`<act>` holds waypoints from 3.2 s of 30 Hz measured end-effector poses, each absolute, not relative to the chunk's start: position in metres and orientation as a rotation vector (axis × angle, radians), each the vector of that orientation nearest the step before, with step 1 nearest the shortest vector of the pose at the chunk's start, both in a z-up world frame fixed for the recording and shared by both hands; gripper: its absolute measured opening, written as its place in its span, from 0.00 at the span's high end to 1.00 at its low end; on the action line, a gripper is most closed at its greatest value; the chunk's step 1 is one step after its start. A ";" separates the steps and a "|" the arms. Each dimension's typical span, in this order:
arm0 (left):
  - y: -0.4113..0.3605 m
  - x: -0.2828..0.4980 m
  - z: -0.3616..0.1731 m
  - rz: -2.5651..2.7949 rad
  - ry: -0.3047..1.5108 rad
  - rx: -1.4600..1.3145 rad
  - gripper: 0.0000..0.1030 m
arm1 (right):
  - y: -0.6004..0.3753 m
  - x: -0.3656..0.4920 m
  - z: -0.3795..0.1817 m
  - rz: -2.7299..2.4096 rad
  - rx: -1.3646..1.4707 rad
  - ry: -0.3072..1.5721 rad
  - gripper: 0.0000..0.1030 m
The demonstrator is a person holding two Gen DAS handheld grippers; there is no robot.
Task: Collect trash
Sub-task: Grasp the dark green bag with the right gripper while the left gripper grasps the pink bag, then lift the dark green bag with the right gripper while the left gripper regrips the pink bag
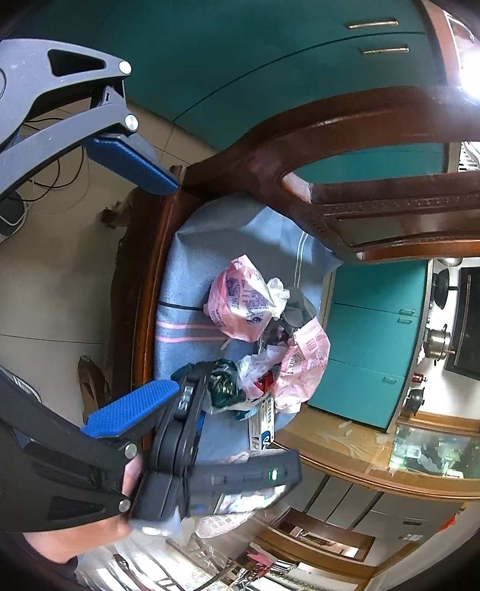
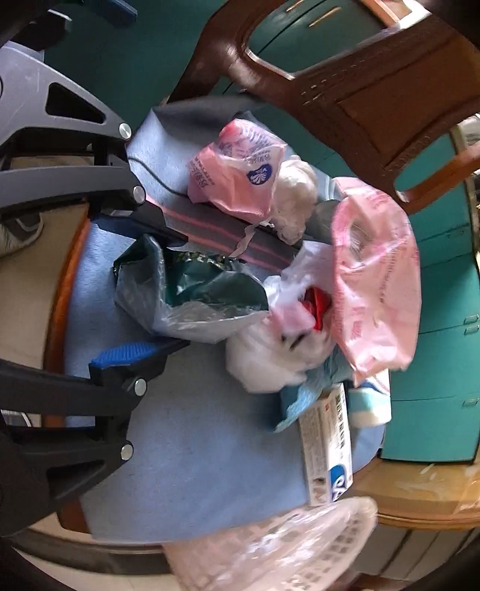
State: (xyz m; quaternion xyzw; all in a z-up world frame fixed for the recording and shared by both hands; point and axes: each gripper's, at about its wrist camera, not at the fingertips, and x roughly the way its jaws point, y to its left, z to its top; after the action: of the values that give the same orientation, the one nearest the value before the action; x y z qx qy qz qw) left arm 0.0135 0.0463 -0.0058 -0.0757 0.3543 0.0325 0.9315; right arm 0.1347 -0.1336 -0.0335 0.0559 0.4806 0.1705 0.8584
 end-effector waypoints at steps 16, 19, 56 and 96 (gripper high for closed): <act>0.030 0.130 -0.028 -0.005 0.904 -0.067 0.03 | -0.224 0.075 0.036 0.413 0.192 0.794 0.53; 0.024 0.153 -0.040 -0.004 0.948 -0.024 0.03 | -0.220 0.076 0.036 0.423 0.186 0.791 0.53; 0.020 0.078 -0.001 -0.081 0.778 -0.094 0.50 | -0.201 0.070 0.036 0.404 0.103 0.754 0.53; -0.001 0.099 -0.032 -0.116 0.916 -0.042 0.28 | -0.202 0.070 0.033 0.393 0.100 0.764 0.53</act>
State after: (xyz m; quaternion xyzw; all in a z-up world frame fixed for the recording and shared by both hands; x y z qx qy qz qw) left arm 0.0987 -0.0009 -0.0315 -0.0204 0.4420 -0.0560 0.8950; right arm 0.0703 -0.2017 0.0325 0.0485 0.3703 0.1905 0.9079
